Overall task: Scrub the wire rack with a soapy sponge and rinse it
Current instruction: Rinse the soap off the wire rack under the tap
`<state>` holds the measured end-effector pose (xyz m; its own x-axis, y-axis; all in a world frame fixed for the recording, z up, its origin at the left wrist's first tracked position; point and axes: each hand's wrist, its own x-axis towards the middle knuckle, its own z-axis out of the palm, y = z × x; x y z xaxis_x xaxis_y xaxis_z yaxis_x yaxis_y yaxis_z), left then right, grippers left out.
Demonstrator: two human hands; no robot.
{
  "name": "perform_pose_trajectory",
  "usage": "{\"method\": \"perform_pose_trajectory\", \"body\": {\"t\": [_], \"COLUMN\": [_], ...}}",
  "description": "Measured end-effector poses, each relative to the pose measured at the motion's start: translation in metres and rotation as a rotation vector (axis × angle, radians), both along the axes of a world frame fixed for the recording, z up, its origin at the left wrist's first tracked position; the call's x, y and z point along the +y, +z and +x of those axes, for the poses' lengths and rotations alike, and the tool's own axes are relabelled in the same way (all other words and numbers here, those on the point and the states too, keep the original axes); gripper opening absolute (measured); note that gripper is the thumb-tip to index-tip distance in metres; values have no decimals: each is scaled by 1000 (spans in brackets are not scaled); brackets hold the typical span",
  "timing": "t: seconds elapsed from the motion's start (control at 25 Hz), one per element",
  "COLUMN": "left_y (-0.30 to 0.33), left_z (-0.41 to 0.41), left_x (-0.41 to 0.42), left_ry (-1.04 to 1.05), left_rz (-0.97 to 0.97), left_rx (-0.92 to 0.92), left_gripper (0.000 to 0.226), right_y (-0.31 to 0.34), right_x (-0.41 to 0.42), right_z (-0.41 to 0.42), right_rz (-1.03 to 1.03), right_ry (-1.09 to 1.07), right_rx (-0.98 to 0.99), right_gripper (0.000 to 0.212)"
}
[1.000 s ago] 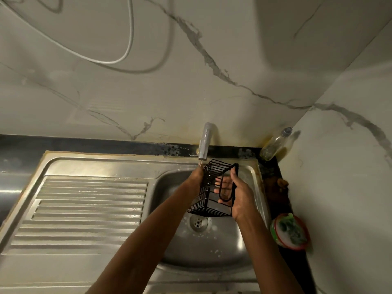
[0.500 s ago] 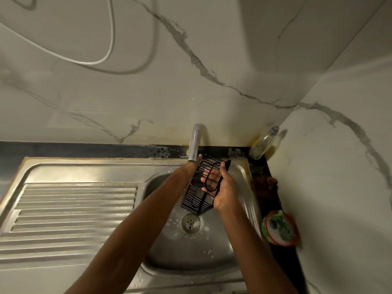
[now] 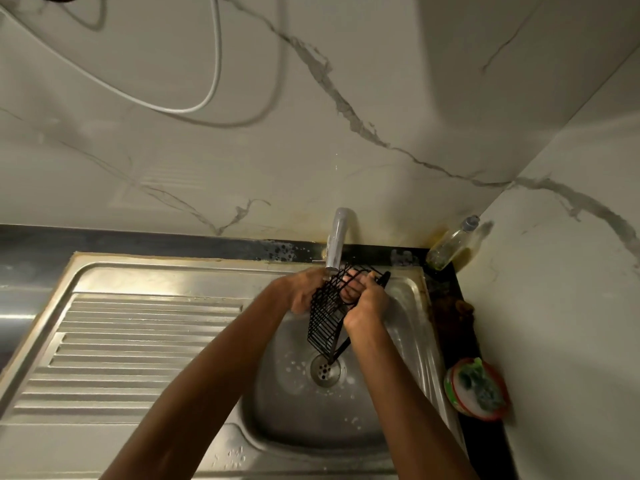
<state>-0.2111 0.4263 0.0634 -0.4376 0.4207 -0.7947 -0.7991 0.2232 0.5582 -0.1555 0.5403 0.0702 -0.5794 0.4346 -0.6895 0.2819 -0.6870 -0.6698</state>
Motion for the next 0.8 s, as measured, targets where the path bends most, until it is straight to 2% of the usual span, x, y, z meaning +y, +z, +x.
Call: {"method": "perform_pose_trajectory", "body": {"t": [0.12,0.2,0.28,0.32,0.4,0.56,0.68,0.8], "left_y": [-16,-26,-36,-42,-68,-51,-43,-57], "left_z": [11,20,24,25,22,24,20,17], "left_x": [0,3,10,13,17,19,16,13], "left_ry": [3,69,78,38,13,230,325,304], "left_rz": [-38,-75,-78,-79,-166,-145,-171,-163], "left_rx": [-32,-5,27,35,22,64,92,173], "left_gripper": [47,35,30,31,51,51,48,52], "right_y": [8,16,22,26,32,41,34,17], "right_x": [2,8,17,21,32,66,87,102], "right_z": [4,10,20,26,36,54,64,67], "right_rz": [7,-3,-13,-19,-32,-112,-81,-51], "right_ry": [-28,-24,18,44,96,143,158,222], "right_rx": [72,125,159,176,212,281,244,112], "right_gripper": [39,32,33,34,32,29,25,25]}}
